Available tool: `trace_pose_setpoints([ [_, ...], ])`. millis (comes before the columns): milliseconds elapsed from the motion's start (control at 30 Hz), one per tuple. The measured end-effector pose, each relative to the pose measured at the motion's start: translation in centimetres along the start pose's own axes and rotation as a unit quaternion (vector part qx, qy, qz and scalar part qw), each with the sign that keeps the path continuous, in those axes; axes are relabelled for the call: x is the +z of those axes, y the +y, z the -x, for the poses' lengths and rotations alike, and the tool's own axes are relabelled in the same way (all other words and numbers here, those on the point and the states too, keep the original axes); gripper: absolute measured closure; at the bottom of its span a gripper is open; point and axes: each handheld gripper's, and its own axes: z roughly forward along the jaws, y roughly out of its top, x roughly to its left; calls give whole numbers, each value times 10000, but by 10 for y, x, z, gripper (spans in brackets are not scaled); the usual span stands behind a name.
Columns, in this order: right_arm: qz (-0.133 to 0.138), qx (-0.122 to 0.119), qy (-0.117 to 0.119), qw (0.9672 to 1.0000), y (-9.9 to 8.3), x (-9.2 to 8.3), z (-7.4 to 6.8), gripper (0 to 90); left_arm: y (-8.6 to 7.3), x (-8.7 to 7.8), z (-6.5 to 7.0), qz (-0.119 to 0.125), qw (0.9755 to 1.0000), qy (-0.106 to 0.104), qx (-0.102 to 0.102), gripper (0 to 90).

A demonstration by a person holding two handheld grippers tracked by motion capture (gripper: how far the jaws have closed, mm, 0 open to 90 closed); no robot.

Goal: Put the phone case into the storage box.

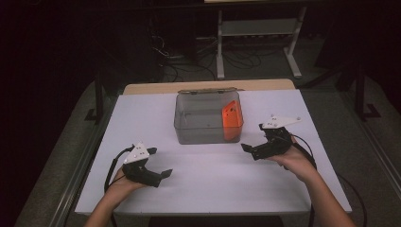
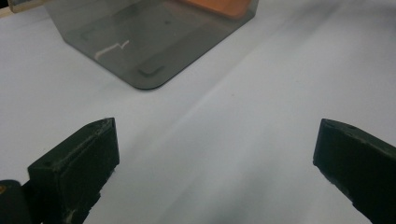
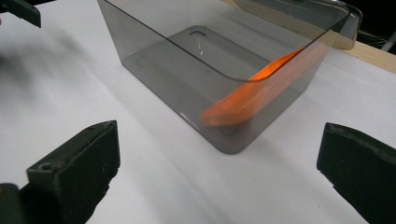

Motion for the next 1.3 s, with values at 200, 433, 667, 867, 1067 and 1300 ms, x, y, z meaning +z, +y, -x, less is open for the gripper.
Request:
trace_pose_setpoints([
  [200,-2,34,31,10000,-11,-2,-3,0,0,1,1,-18,10000,2,21,0],
  [433,45,57,31,10000,-27,-5,-9,0,-1,0,0,-18,10000,-6,19,0],
  [667,105,183,-9,9998,-40,-12,-13,0,-1,-1,0,-12,10000,6,14,0],
  [867,117,172,-28,9998,-50,-17,-20,0,-2,0,0,-22,10000,9,9,0],
  [1067,176,226,-102,9995,-59,-21,-23,0,-3,1,1,-68,10000,1,19,0],
  [1300,94,116,-123,9998,-66,-17,-26,0,-6,2,1,-115,9999,-5,19,0],
])
